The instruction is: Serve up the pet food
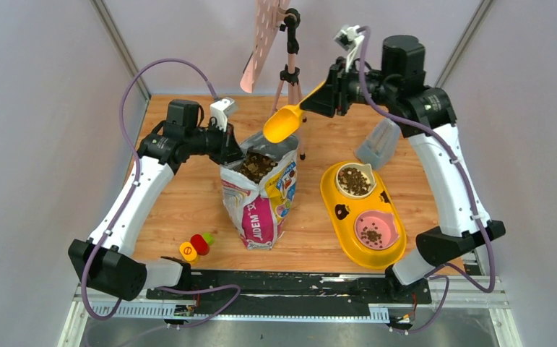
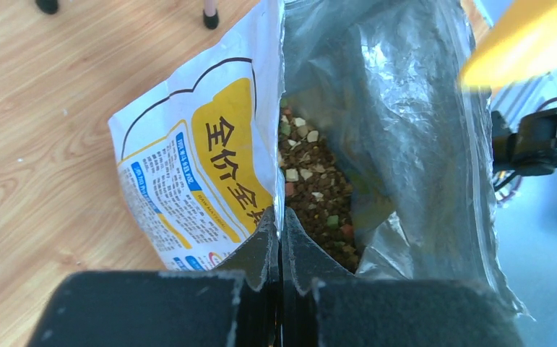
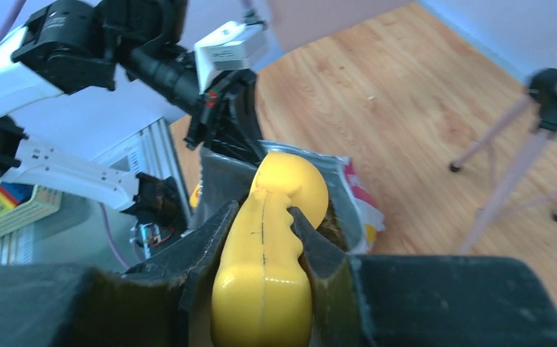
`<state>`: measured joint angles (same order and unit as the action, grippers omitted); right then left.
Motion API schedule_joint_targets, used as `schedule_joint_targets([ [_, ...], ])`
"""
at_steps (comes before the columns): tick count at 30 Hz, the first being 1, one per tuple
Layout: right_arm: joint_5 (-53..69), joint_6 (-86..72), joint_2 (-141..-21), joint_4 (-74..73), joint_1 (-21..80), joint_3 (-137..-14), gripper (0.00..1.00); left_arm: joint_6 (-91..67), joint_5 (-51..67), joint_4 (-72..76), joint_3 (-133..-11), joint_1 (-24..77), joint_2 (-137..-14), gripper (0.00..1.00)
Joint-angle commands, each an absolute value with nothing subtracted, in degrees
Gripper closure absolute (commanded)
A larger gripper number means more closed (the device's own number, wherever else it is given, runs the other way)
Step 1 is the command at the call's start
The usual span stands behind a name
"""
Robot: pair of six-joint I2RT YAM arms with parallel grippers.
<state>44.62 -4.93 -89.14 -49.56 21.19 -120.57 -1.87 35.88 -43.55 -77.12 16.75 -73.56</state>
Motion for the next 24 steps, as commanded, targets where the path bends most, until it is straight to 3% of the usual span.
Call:
schedule_joint_targets([
  [1, 41.9, -3.9, -91.9, -48.4, 27.6, -122.6, 1.0, -9.3, 47.5, -30.1, -77.4, 17.2, -68.5, 1.0],
  [10, 31.8, 2.7, -96.1, -53.1, 32.0, -117.2, 1.0, -10.9, 44.9, -28.0, -78.7, 17.2, -66.6, 1.0],
  [24, 15.2, -0.5, -107.2, -57.6, 41.3, -120.6, 1.0, -10.9, 42.0, -27.4, -78.4, 17.2, -65.5, 1.0],
])
